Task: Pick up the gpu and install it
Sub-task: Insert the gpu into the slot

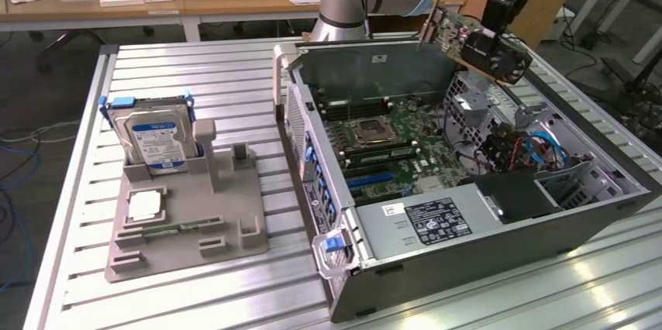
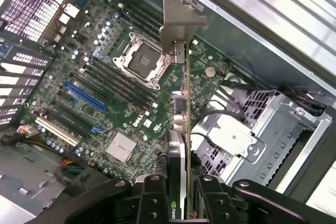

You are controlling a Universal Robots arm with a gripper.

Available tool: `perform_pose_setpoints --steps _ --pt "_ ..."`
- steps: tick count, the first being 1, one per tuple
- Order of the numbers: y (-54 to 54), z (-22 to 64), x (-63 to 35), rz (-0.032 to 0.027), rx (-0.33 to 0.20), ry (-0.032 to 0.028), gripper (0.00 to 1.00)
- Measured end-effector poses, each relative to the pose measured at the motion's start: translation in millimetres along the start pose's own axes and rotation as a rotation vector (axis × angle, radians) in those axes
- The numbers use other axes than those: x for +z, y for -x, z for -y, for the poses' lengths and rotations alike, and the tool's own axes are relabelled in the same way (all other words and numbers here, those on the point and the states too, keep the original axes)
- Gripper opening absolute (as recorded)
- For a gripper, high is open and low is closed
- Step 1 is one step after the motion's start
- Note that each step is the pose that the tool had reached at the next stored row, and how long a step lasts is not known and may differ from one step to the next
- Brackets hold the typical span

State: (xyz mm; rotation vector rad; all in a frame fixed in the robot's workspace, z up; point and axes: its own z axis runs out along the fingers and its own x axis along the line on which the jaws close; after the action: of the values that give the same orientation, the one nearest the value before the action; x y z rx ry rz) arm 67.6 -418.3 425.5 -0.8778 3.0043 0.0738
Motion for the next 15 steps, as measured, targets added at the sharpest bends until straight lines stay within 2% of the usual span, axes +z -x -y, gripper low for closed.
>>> perform_pose_setpoints --steps 4,15 --pt "-0.1 0.0 0.3 -0.0018 -0.044 0.0010 0.27" --pt "-0.1 0.0 1.9 -0.0102 -0.242 0.0057 0.27"
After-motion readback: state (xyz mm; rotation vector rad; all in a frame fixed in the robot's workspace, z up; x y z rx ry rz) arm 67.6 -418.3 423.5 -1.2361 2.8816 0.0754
